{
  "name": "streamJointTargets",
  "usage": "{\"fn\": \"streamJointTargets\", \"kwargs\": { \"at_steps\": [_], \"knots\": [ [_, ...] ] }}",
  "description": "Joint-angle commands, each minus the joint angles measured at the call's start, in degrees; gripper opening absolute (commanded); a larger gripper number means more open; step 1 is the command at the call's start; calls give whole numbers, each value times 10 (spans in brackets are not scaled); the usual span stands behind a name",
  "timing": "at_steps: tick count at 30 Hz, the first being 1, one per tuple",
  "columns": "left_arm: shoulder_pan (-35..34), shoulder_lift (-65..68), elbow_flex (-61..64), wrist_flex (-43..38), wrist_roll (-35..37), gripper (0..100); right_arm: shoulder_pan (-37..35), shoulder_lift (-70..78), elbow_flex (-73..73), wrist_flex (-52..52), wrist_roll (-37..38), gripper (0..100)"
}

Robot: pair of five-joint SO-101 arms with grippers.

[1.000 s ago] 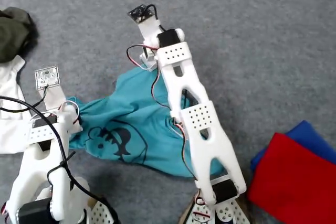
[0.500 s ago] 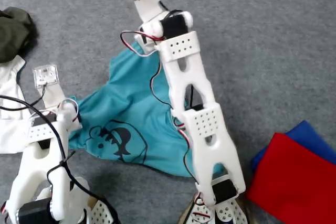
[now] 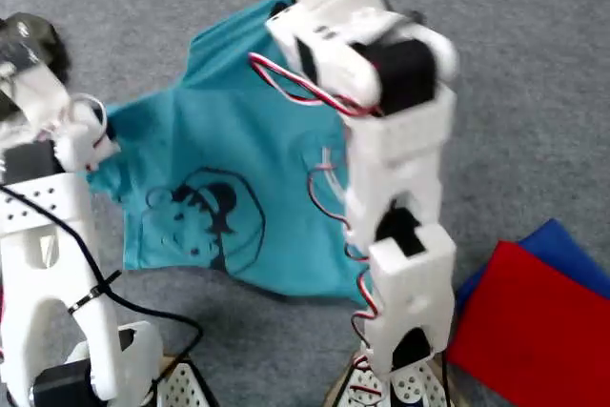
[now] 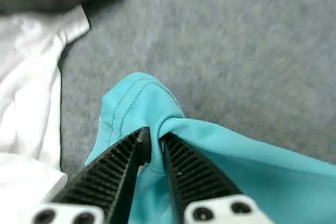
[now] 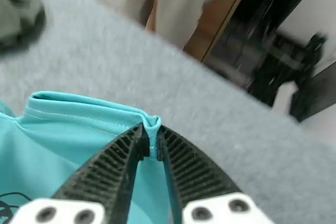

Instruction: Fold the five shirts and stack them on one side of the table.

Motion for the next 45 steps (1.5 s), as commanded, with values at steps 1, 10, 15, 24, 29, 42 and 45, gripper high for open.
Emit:
{"fn": "streamJointTargets", "kwargs": {
  "at_steps": [1,10,15,24,29,42,45],
  "knots": [
    [4,-2,-132,61,6,20,42,-86,-25,-8,0,5],
    [11,-2,-348,148,7,20,119,-187,-25,-33,-1,5],
    [55,-2,-478,176,6,20,149,-251,-24,-76,-1,5],
    [97,-2,-674,284,-11,23,191,-348,-23,-157,45,5],
    [95,-3,-738,340,-44,21,197,-383,-23,-183,101,5],
    [98,-73,-769,365,-47,23,197,-468,41,-285,169,5],
    [98,-99,-730,365,-47,22,195,-495,95,-311,165,5]
  ]
}}
